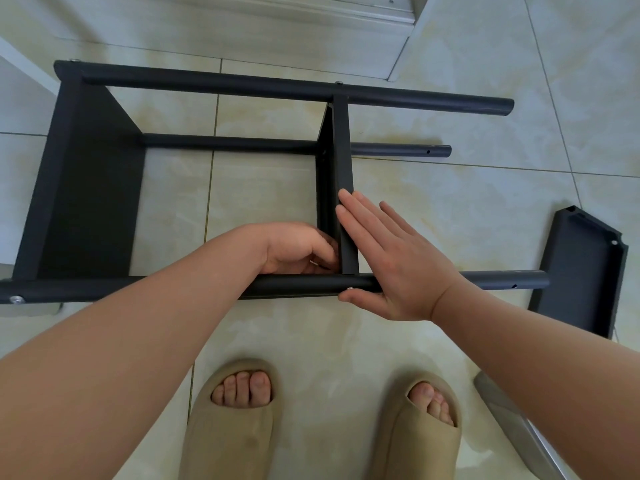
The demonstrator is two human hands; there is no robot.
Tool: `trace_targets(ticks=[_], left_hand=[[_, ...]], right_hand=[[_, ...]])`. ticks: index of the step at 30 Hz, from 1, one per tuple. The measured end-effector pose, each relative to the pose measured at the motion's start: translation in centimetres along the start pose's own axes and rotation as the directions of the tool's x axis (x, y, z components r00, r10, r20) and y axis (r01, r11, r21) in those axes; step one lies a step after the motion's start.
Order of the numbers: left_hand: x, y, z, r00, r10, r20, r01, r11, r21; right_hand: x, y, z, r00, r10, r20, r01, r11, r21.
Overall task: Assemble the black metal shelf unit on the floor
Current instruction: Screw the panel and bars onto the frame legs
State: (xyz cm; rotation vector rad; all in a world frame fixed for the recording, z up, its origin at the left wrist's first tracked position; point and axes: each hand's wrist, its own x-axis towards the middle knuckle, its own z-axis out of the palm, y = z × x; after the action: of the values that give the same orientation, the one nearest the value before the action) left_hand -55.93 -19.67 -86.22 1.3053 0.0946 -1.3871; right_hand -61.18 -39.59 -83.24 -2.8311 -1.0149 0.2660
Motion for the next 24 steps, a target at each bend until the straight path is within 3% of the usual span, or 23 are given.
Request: trace_targets(ticks=[5,14,20,24], left_hand=[[0.15,-0.19,0.09,0.998,-0.007,-0.055,0.016,0.987,0.159],[0.17,-0.22,-0.38,1.000,-0.009,0.020,0.009,1.000,0.024],[-0.06,0.02,0.22,0.998,-0.029,-0.059,0.039,0.983,0.179],[0.21,-0.17,0.12,0.997,-0.016,-0.073,0.028,0.987,0.158]], right_hand=[[0.01,0.02,0.06,1.000,-0.001,-0.008,0.001,1.000,0.005],[0.02,0.04,-0.01,1.000,0.003,-0.001,-0.003,1.000,0.000],[0.00,-0.01,0.05,1.000,0.002,-0.008,-0.002,1.000,0.005],[0.01,0.02,0.11,1.000,0.000,-0.008,0.000,1.000,0.000]])
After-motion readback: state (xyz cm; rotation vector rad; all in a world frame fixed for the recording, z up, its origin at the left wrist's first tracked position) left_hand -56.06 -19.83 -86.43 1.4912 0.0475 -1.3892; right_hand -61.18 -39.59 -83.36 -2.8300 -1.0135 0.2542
